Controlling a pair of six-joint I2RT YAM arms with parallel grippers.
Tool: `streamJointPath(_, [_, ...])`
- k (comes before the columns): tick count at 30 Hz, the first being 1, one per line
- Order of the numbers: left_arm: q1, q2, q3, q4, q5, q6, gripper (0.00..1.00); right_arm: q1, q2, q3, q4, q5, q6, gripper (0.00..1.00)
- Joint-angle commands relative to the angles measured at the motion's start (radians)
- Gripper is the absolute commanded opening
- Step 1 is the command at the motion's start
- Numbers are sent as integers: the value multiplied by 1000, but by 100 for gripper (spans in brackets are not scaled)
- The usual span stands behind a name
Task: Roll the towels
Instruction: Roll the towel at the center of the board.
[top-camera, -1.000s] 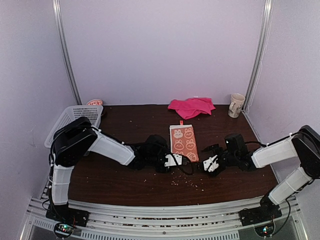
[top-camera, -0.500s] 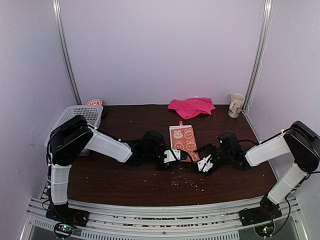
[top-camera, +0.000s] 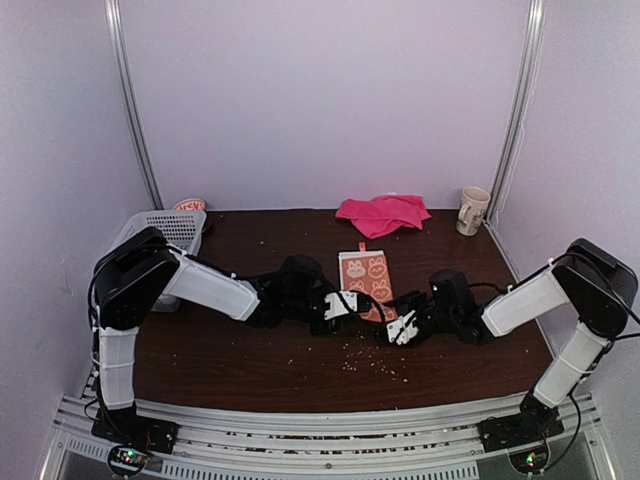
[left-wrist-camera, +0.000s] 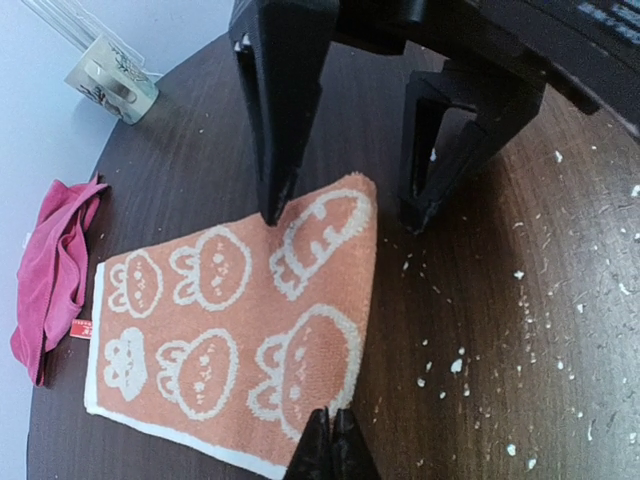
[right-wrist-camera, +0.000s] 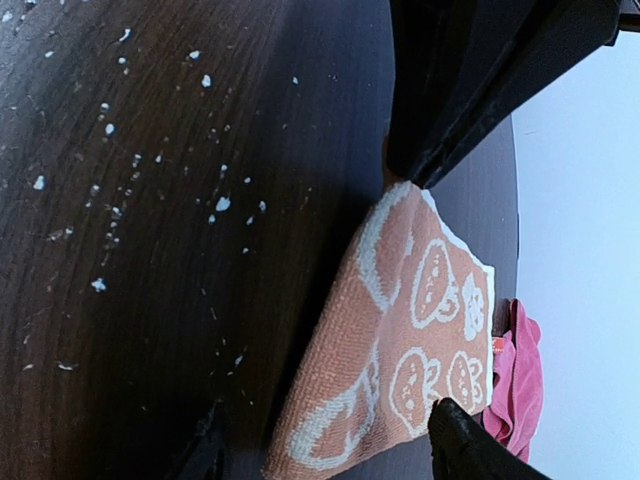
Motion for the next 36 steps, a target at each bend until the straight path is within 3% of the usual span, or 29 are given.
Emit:
streamJointPath(1, [8,-35,-22,43,29,-17,0,5,49,-13,-27,78,60,65])
streamJointPath(8, [18,-45,-46,66,44,-32,0,5,56,-3,-16,95,107,45])
streamJointPath(16, [19,-46,-51,69,47,-35,0,7,44,11,-43,89,130,16])
streamJointPath(20, [19,-49,-63,66,37,-31,0,7,32,32,-98,76,143,9])
streamJointPath(21, [18,-51,-71,67,33,-29,6,6,31,42,-123,69,146,8])
streamJointPath(23, [19,-59,-92,74,18,-20,37,7,25,65,-169,59,161,6])
streamJointPath(28, [22,-79,-149,90,-6,11,71,0,19,138,-330,4,189,3])
streamJointPath(31, [22,-79,-160,94,-8,25,77,-13,25,191,-443,-40,197,3])
streamJointPath(36, [20,-67,-160,107,-25,34,78,-51,41,295,-656,-133,206,3])
